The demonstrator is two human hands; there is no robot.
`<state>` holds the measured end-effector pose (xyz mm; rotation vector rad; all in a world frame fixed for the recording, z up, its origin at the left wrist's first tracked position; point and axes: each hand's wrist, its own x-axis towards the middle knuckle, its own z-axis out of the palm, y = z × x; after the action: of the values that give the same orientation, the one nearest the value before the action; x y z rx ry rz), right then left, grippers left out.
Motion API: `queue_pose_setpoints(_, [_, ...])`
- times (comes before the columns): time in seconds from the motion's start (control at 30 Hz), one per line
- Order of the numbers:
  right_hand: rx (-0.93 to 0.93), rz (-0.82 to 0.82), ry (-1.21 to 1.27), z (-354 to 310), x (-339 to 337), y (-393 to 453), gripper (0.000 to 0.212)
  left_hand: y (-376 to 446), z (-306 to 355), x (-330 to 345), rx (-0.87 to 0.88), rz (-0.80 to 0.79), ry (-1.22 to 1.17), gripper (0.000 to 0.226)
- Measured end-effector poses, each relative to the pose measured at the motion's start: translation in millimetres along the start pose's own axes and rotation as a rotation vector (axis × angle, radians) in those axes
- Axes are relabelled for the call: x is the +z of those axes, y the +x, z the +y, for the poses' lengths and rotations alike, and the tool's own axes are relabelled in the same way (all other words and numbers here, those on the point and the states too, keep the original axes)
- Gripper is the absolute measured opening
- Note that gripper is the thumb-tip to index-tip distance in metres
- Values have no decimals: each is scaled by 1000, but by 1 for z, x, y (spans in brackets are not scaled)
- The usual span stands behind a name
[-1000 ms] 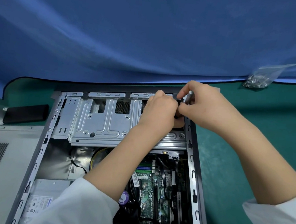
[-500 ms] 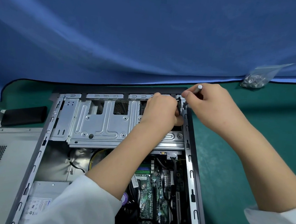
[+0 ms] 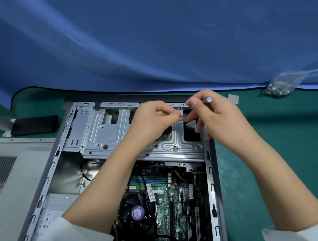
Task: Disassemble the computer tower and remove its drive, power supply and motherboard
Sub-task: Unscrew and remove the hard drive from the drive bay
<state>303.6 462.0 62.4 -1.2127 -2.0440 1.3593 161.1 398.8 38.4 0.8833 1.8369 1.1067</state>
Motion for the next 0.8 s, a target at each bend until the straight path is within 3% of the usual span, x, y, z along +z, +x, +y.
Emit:
queue_pose_setpoints(0.37, [-200,-151,-31,-38,70,5,7,-18,-20,-86,-160,-48,-499,7])
queue_pose_setpoints(0.53, [-315,-122,-90,-62,112,11,7,-32,-32,-140,-159,-87,-480,33])
queue_pose_setpoints(0.8, [-421,-125,-226,-91,177,20,4,-44,-54,-208,-114,9,-329,26])
